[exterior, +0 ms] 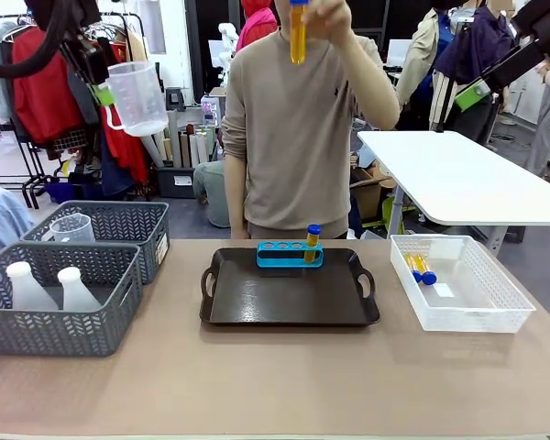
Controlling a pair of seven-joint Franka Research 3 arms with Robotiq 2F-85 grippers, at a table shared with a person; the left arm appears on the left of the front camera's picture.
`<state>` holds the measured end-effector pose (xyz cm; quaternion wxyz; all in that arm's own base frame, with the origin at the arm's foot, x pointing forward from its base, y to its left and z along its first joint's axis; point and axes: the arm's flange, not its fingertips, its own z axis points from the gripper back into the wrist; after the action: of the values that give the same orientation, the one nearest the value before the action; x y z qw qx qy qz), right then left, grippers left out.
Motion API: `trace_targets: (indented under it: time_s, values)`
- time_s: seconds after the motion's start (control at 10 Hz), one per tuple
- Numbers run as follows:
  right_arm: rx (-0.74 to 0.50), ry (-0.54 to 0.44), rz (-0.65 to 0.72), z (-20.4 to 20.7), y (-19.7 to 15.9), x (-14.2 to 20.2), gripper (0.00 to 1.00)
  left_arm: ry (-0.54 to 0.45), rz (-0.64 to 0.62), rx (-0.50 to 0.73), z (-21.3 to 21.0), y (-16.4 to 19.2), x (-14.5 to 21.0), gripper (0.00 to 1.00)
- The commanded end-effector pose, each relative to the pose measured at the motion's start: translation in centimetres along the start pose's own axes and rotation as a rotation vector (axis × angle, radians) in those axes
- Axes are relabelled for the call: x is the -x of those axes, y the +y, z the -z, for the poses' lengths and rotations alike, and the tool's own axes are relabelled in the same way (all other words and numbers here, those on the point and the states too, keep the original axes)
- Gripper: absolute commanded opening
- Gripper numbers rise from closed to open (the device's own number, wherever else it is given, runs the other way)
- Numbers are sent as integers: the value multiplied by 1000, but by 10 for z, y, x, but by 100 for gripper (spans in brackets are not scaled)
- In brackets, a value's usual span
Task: Prepare the laboratory tools.
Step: Pick up one Large Measuring Cup and place it on the Handle tray.
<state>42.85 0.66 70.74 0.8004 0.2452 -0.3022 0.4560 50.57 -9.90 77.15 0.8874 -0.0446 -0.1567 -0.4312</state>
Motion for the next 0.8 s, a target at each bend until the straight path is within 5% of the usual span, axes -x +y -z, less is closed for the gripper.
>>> trace_targets:
  time_s: [0.0, 0.7]
  values:
    - [-5, -10, -8, -1, 1, -1, 100, -15, 185, 68, -42, -32, -30, 0]
    - [-5, -10, -8, -1, 1, -1, 100, 26, 490, 116, -32, -81, -77, 0]
